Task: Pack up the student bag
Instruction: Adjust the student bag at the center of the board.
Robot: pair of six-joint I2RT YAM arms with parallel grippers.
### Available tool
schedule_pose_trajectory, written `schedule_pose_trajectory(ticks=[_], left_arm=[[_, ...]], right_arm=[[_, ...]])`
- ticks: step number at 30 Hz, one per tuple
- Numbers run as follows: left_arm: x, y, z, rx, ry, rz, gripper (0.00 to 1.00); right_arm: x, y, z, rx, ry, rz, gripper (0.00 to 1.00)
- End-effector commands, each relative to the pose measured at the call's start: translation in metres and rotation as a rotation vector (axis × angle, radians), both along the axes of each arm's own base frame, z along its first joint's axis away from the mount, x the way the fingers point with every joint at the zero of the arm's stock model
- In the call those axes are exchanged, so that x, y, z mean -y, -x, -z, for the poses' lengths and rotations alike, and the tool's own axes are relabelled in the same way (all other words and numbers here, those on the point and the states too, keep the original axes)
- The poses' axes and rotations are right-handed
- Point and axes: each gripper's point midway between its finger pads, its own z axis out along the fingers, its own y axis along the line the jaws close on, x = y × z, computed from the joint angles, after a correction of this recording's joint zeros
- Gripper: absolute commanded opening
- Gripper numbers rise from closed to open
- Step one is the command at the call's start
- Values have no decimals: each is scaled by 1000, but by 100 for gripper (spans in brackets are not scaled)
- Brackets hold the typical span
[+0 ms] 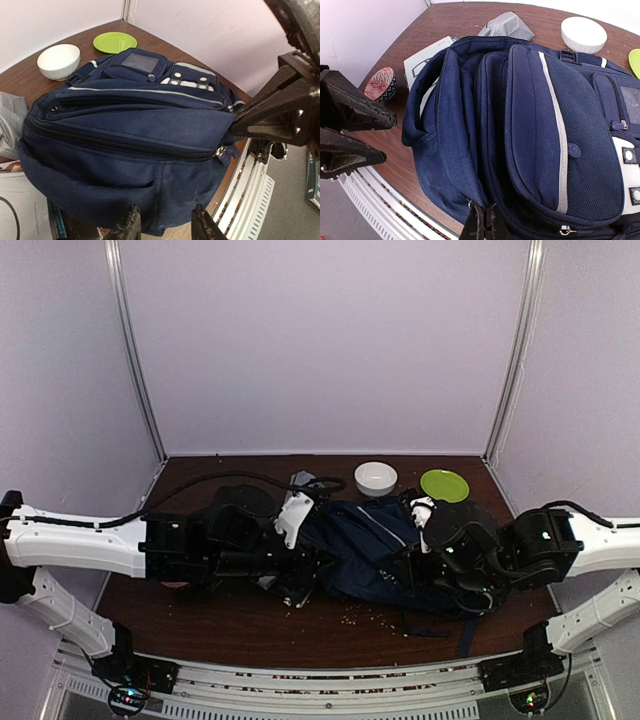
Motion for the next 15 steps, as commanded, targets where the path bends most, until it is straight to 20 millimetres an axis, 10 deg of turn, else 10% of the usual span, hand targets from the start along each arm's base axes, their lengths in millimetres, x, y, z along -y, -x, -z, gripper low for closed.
schedule_pose_trajectory(ticks=[1,15], left_arm=[[24,5,-30,-6,138,43,61],[38,1,11,-177,95,-43,55]], right_arm=[[-18,-15,-26,2,-243,79,0],[-62,-19,-32,-71,-379,0,0]])
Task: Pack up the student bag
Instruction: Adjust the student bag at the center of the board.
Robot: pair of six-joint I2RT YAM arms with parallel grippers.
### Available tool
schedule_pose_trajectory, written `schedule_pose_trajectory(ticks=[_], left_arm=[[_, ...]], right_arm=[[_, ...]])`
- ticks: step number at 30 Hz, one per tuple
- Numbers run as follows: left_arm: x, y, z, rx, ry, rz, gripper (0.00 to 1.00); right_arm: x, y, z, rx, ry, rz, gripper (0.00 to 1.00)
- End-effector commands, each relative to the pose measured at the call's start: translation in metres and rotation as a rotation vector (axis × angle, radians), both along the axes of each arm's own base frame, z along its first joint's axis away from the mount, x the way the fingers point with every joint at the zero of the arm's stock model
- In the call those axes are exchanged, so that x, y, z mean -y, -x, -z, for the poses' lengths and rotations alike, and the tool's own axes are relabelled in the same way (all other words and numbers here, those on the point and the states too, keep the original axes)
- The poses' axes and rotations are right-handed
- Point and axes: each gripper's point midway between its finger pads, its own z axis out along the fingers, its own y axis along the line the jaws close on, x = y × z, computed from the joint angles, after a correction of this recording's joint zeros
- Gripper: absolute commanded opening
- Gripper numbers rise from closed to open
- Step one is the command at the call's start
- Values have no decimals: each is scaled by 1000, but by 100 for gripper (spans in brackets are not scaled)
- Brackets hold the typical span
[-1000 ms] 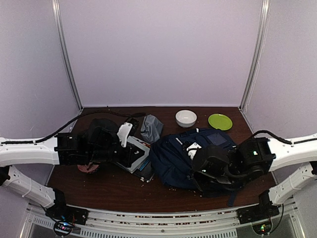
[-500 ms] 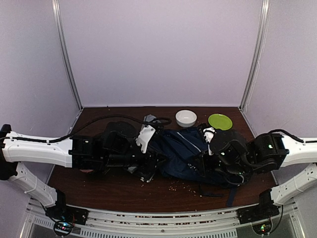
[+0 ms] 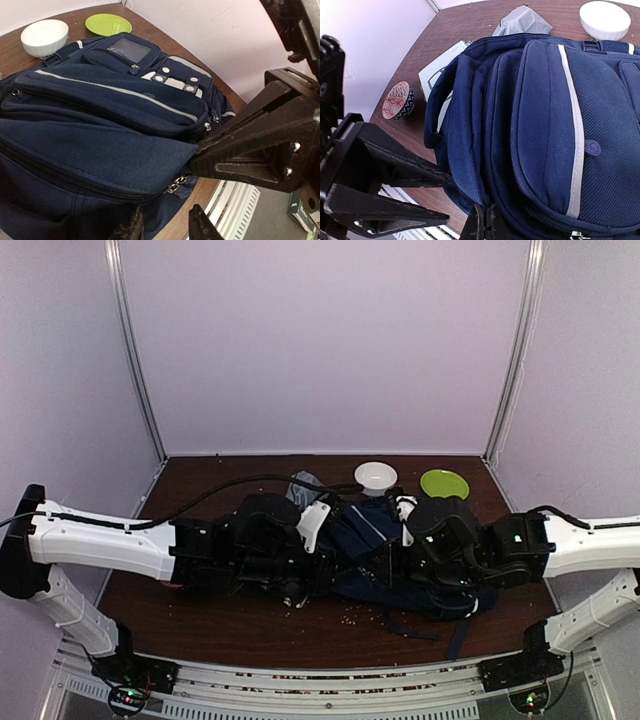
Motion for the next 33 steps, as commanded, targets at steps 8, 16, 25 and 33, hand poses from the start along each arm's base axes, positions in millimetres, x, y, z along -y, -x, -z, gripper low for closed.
schedule_pose_trajectory(ticks=[8,16,25,33], left_arm=[[4,-6,10,-66,-40,-85,55],[-29,-7,12,-46,-13,-205,54],[-94,-15,-6,33,2,-346,55],[-107,-15,-1,49,-19,-362,55]], right_arm=[[-35,-2,-43,23,-203,-49,0],[-60,-2,-59,7,-266,-125,0],[-63,-7,-19,50,31,-200,27],[-30,33,8,88,266,-393,43]])
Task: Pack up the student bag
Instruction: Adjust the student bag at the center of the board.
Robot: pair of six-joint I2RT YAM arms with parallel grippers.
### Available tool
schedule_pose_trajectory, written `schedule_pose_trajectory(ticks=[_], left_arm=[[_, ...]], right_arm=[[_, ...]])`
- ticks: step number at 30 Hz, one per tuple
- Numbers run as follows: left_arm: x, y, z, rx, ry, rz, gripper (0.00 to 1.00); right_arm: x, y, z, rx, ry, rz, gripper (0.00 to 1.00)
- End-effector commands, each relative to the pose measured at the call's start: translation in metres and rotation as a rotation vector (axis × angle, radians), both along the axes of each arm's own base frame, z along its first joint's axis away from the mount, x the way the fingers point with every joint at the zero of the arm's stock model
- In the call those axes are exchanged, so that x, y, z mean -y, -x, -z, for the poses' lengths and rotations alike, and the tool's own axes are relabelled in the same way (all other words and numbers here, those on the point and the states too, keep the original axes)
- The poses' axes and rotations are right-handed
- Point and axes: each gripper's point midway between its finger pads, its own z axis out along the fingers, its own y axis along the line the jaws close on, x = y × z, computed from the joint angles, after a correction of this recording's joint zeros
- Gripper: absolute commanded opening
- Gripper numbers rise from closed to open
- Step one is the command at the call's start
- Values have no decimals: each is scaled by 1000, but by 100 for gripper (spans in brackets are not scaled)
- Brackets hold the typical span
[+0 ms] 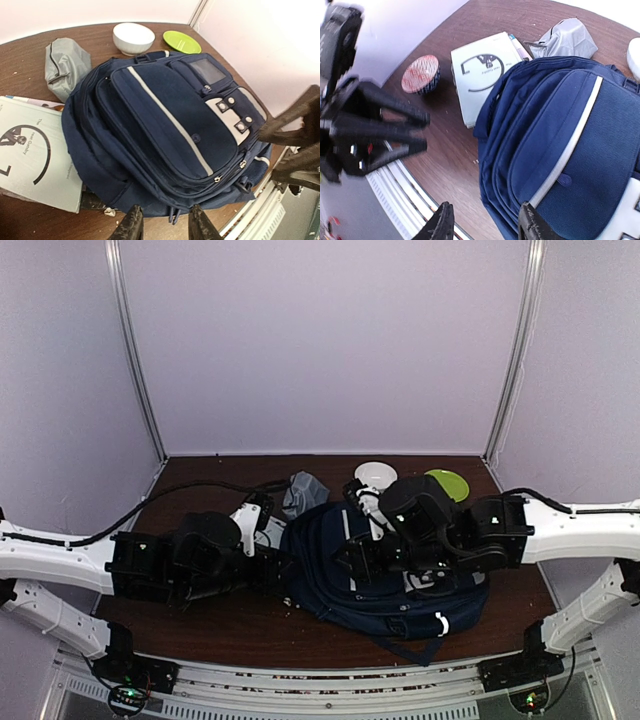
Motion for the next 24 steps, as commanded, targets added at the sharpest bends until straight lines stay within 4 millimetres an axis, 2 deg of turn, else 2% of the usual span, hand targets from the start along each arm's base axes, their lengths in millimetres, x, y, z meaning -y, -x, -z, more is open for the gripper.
schedule_pose_trajectory(ticks=[1,3,7,10,14,18,24], left_arm=[[-8,-4,3,15,-19,-31,55],[-9,-4,4,17,-23,-33,55],[-10,-3,6,11,-26,-35,55],[-12,-3,8,4,-28,-42,55],[-17,-3,14,-5,-57,-54,55],[-21,-3,19,-13,-70,-62,55],[-24,-3,26,-17,-83,-66,55]], right_arm=[[21,39,34,40,230,-179,43],[30,55,59,44,341,-212,42],[39,62,94,73,449,-204,43],[34,58,103,92,451,-184,44],[29,38,105,165,478,-88,45],[16,34,112,174,475,-85,44],[10,32,131,141,501,-100,35]])
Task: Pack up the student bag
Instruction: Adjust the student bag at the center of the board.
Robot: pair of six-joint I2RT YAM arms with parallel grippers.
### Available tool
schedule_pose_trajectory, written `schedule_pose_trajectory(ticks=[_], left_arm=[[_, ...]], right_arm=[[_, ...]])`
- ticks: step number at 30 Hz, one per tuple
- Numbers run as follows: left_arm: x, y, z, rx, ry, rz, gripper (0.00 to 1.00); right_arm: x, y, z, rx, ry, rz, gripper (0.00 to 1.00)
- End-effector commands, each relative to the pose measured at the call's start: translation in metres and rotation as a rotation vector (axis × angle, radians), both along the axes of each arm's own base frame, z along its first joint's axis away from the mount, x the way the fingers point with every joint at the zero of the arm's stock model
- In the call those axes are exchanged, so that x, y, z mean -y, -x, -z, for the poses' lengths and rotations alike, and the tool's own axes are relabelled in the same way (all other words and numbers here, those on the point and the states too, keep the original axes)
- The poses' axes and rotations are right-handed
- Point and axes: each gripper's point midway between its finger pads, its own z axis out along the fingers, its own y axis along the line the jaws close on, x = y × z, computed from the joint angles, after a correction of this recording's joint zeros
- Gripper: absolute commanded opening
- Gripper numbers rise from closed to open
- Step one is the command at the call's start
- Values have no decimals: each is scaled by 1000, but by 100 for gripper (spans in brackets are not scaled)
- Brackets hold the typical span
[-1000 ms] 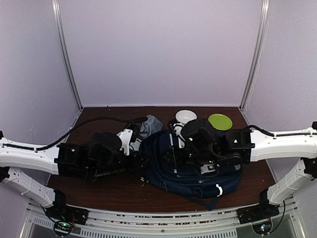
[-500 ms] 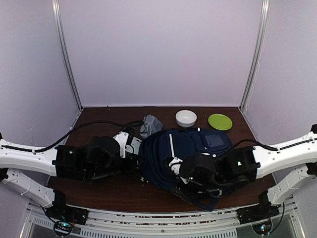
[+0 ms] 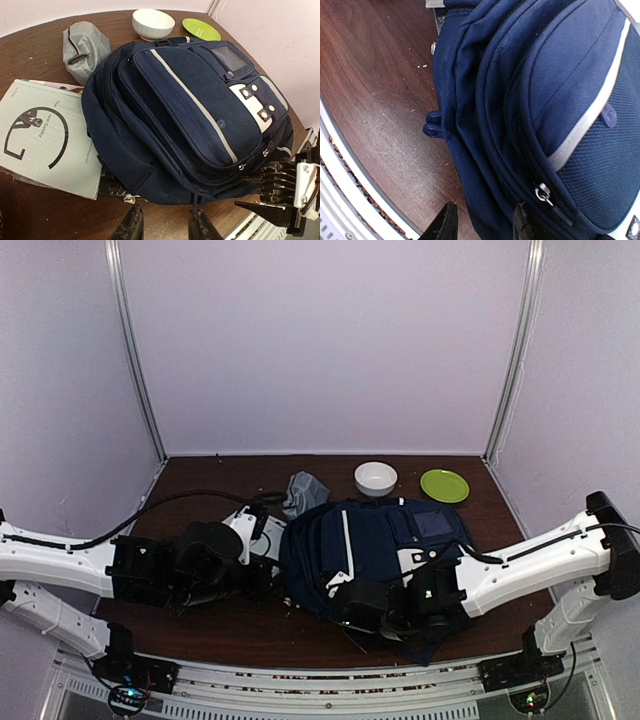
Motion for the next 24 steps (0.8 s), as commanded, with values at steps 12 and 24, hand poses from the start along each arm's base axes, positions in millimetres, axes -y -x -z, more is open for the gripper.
schedule_pose_trajectory(ticks=[12,24], left_arm=[[15,1,1,20,8,55,54],[81,9,-20,12,81,232,52]], right_arm=[[-2,-13,-52,58,-175,46,0],[12,-16,-114,71,-439,132,0]])
